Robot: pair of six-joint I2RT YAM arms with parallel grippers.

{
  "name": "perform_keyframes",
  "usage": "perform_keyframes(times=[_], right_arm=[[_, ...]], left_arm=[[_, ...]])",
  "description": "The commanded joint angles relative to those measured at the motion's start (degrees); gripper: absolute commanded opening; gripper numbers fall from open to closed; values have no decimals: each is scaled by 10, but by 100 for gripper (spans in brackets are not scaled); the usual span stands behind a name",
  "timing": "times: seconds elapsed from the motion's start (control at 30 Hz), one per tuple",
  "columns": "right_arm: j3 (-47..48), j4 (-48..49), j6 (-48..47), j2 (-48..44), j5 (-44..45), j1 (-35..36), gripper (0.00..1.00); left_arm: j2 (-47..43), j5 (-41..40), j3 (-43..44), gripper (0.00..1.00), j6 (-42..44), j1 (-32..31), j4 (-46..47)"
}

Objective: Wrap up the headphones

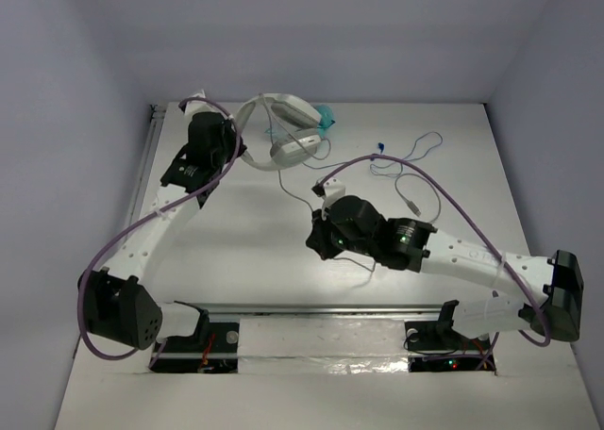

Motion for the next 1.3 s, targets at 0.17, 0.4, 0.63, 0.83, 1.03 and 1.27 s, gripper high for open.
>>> perform_keyframes(times=[0.17, 0.4, 0.63, 0.83, 1.03, 1.27], right_arm=[[29, -35, -18, -47, 16, 7, 0], [121, -36, -64, -12, -90, 7, 0], [164, -43, -79, 39, -86, 7, 0], [233, -87, -118, 56, -5, 7, 0], [255, -133, -150, 76, 124, 7, 0], [230, -121, -155, 54, 157, -11, 0]], left_arm=[[17, 20, 97, 0, 92, -5, -51], [17, -26, 42, 0, 106, -22, -37], [38, -37, 56, 0, 125, -67, -53], [59, -46, 54, 0, 169, -127, -95], [13, -29, -10, 0, 185, -133, -109], [-24, -54, -44, 0, 181, -133, -119]])
